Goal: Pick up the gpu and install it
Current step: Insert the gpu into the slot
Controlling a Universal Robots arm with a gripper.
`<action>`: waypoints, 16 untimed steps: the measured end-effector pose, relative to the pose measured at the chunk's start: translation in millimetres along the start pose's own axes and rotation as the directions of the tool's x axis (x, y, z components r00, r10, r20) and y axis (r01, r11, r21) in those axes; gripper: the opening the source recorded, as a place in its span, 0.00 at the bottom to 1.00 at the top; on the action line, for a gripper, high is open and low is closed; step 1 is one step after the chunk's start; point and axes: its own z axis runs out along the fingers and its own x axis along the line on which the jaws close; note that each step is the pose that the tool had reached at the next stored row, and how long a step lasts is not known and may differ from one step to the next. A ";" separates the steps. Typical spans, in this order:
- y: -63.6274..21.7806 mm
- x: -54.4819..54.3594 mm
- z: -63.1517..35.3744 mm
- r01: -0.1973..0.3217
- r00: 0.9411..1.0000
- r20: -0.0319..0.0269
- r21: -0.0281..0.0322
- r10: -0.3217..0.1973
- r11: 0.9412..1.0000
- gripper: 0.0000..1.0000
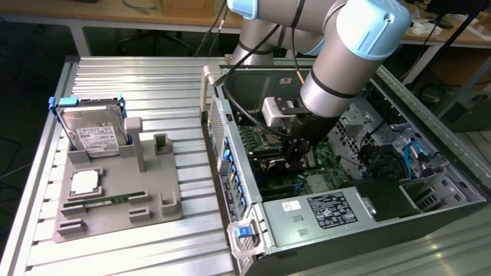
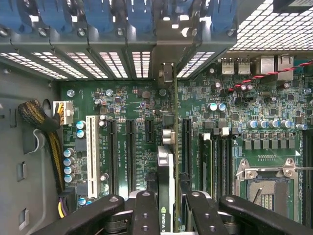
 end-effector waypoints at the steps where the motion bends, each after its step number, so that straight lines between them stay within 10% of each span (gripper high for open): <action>1: 0.0 0.0 0.1 0.000 1.000 0.000 0.000 0.000 1.000 0.27; 16: 0.1 -5.1 0.2 0.000 1.000 -0.001 0.000 0.000 1.000 0.27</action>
